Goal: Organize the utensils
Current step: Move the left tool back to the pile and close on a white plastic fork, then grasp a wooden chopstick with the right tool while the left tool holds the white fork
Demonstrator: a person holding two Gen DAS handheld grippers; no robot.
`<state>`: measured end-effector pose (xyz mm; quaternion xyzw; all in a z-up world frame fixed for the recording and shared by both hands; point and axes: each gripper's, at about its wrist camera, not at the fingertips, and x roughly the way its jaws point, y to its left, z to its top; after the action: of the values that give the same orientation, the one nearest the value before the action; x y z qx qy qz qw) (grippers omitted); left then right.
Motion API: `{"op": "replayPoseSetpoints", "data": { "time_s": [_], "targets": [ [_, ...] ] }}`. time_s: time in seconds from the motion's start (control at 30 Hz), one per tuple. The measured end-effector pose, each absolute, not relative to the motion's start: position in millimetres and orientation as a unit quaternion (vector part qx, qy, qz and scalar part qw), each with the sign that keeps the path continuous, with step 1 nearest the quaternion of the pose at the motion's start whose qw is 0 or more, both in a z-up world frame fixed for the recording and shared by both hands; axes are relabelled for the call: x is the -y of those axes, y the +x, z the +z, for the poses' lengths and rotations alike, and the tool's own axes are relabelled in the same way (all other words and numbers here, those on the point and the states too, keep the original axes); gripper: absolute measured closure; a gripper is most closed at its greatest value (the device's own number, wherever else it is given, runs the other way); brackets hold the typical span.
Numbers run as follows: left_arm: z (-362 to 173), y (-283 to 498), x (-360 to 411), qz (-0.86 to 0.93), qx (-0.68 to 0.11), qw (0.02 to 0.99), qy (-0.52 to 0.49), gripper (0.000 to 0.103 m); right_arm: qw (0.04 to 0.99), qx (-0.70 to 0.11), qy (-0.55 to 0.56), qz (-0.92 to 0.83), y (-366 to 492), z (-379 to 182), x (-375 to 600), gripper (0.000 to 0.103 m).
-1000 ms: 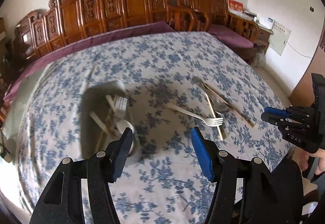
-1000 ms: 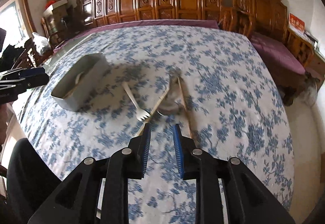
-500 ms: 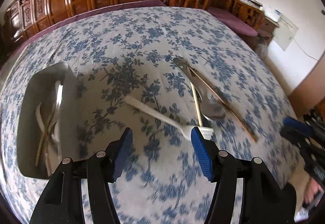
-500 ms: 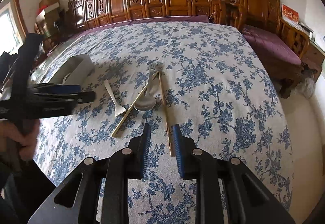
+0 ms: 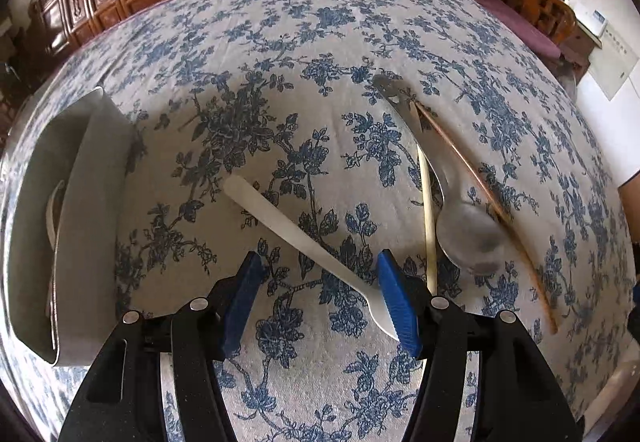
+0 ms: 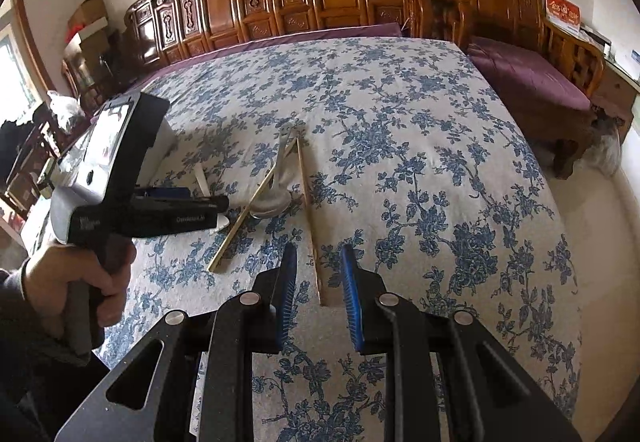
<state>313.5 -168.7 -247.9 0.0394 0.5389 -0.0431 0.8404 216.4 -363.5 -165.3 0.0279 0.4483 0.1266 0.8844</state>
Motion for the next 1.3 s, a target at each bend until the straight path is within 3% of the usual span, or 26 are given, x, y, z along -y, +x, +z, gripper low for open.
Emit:
{"op": "replayPoseSetpoints", "data": {
  "time_s": [0.07,0.2,0.43,0.9,1.3],
  "targets": [
    [-248,310,166,-0.048,-0.539,0.840,0.039,0.051,0.885,-0.446,0.025,0.128,215,-163,362,0.078],
    [-246,298,162,-0.063,-0.533,0.842,0.052,0.077,0.887,-0.441,0.019,0.131,214,-158,358,0.078],
    [-243,294,143,-0.072,-0.546,0.834,0.043,0.097,0.888,-0.440,0.013,0.132,214,-157,356,0.078],
    [-215,258,124,-0.154,-0.498,0.852,0.043,0.098,0.876,-0.466,-0.027,0.119,216,-185,340,0.078],
    [-192,237,100,-0.212,-0.447,0.868,0.042,0.098,0.867,-0.484,-0.030,0.116,268,-205,328,0.078]
  ]
}}
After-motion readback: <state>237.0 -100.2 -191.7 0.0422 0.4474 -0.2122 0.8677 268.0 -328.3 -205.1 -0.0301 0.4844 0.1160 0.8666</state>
